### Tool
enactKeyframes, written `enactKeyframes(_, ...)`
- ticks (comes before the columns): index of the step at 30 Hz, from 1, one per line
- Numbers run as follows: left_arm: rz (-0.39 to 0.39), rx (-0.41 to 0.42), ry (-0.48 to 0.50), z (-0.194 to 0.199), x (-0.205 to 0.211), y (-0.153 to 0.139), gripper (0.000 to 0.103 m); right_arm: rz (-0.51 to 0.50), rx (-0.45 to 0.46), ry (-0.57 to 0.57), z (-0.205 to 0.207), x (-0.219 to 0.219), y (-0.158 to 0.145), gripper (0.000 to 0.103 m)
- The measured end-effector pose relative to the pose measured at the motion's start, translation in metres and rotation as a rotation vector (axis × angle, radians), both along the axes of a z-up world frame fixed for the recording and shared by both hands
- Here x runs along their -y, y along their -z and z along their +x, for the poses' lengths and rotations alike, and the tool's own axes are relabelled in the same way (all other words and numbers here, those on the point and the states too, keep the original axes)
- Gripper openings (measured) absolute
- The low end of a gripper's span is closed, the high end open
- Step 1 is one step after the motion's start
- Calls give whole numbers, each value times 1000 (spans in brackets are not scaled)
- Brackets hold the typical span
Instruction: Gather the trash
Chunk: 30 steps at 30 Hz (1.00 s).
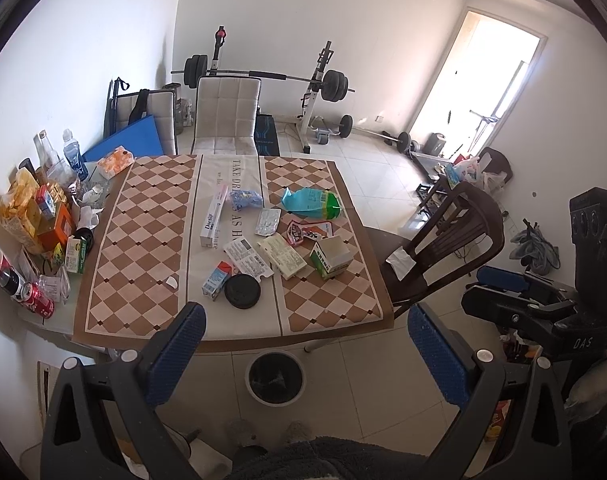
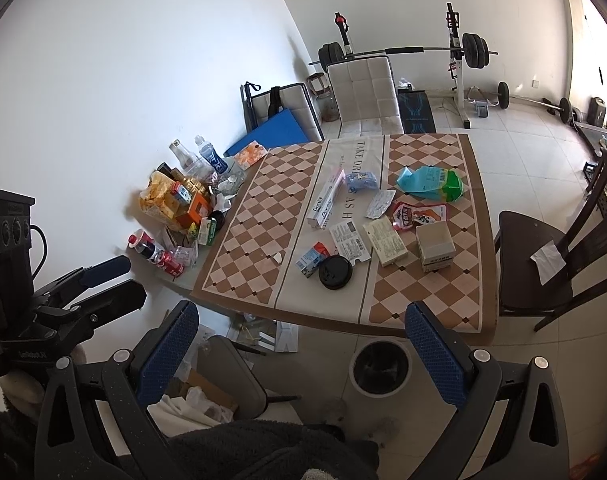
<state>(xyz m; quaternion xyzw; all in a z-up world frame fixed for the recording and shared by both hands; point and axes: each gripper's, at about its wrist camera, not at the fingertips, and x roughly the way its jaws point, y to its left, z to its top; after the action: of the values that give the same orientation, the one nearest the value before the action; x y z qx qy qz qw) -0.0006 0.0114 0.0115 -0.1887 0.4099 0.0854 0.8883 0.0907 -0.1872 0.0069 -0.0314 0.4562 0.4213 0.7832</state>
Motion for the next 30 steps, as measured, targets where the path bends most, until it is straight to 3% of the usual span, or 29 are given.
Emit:
enactKeyframes(24,-1,-2,15,15,-7,-6,103,7,-16,3,-2,-8,1,103)
enactKeyframes(26,52,-25,-15,17,-12,3,103,2,-17,22,0,-12,2,103)
enactKeyframes(30,251,-90,-139,28,-31,35,103,-13,-13,107,19,-23,16,103)
